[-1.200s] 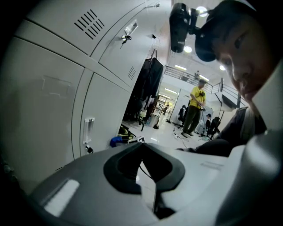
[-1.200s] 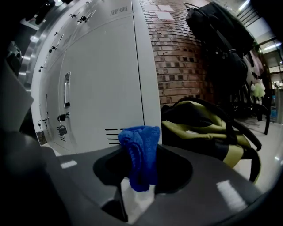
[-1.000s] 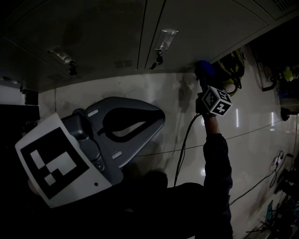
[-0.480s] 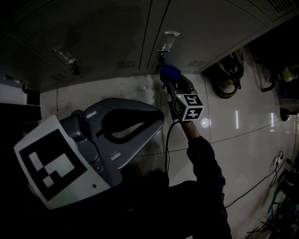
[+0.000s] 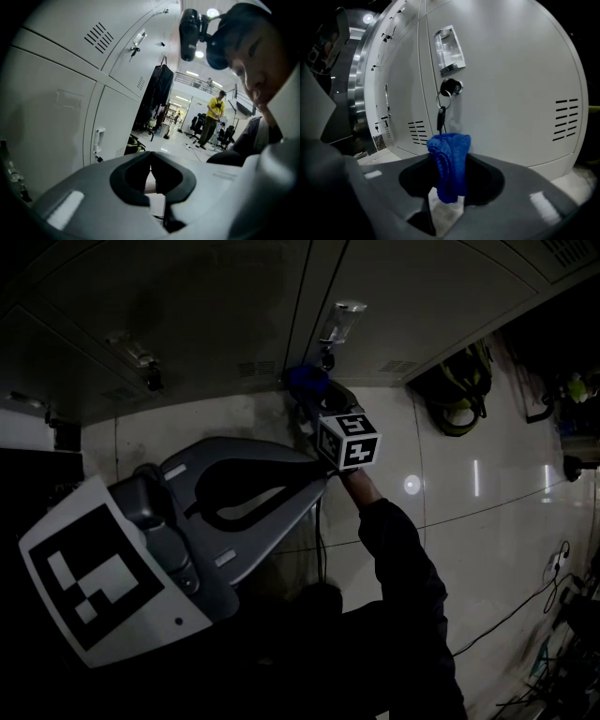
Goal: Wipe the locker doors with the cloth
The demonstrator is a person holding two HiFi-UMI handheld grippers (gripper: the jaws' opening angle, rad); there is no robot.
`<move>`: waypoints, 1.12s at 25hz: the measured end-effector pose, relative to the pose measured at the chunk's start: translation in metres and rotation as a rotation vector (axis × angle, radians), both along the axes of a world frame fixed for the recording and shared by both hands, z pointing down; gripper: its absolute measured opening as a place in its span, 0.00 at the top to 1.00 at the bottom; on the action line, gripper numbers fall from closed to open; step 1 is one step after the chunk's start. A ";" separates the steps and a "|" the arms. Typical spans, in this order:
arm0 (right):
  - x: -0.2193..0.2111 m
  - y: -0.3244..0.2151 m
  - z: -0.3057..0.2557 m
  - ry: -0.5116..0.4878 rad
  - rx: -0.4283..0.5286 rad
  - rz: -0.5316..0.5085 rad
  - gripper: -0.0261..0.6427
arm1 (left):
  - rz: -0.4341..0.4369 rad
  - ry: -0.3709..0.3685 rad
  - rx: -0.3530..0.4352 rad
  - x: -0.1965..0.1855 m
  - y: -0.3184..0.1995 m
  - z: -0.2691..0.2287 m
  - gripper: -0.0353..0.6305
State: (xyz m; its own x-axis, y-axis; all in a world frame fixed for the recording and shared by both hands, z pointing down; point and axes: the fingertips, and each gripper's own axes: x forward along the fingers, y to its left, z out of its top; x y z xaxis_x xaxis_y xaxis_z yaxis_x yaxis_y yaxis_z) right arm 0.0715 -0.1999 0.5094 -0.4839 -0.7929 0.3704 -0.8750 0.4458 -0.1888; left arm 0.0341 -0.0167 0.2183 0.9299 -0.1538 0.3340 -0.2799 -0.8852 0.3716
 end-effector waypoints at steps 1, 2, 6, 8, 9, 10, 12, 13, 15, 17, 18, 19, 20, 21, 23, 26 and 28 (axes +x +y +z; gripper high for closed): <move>0.003 0.000 0.001 0.002 -0.003 0.002 0.74 | -0.002 -0.001 -0.003 0.000 0.000 0.000 0.98; 0.008 0.000 0.002 0.008 -0.006 0.007 0.74 | -0.003 -0.001 -0.007 0.000 -0.001 0.000 0.98; 0.045 -0.002 0.005 0.030 -0.013 0.056 0.74 | 0.007 -0.005 -0.005 0.003 -0.001 0.002 0.98; 0.069 -0.003 0.006 0.042 -0.017 0.093 0.74 | 0.015 -0.012 -0.006 0.005 0.000 0.005 0.98; 0.082 -0.003 0.008 0.047 -0.019 0.112 0.74 | 0.015 -0.014 -0.011 0.007 -0.001 0.007 0.98; 0.097 -0.004 0.010 0.051 -0.023 0.131 0.74 | 0.014 -0.015 -0.016 0.009 -0.002 0.010 0.98; 0.126 -0.005 0.015 0.052 -0.032 0.175 0.74 | 0.015 -0.018 -0.021 0.015 -0.003 0.015 0.98; 0.140 -0.006 0.016 0.045 -0.040 0.199 0.74 | 0.016 -0.021 -0.022 0.017 -0.004 0.017 0.98; 0.163 -0.005 0.017 0.022 -0.060 0.253 0.74 | 0.020 -0.029 -0.022 0.016 -0.003 0.018 0.98; 0.183 -0.003 0.016 -0.002 -0.077 0.298 0.74 | 0.020 -0.036 -0.025 0.015 -0.003 0.018 0.98; 0.193 -0.003 0.015 -0.004 -0.081 0.316 0.74 | 0.019 -0.040 -0.028 0.016 -0.003 0.019 0.98; 0.203 -0.003 0.015 0.003 -0.082 0.332 0.74 | 0.017 -0.042 -0.031 0.017 -0.004 0.020 0.98; 0.213 -0.003 0.015 0.010 -0.081 0.345 0.74 | 0.015 -0.044 -0.032 0.018 -0.004 0.021 0.98; 0.220 -0.003 0.014 0.013 -0.082 0.353 0.74 | 0.013 -0.045 -0.033 0.018 -0.005 0.021 0.98; 0.230 -0.003 0.014 0.019 -0.086 0.360 0.74 | 0.013 -0.049 -0.032 0.019 -0.005 0.022 0.98; 0.243 -0.005 0.017 0.053 -0.096 0.366 0.74 | 0.015 -0.054 -0.032 0.019 -0.007 0.023 0.98; 0.241 -0.005 0.016 0.041 -0.103 0.363 0.74 | 0.014 -0.055 -0.035 0.019 -0.006 0.023 0.98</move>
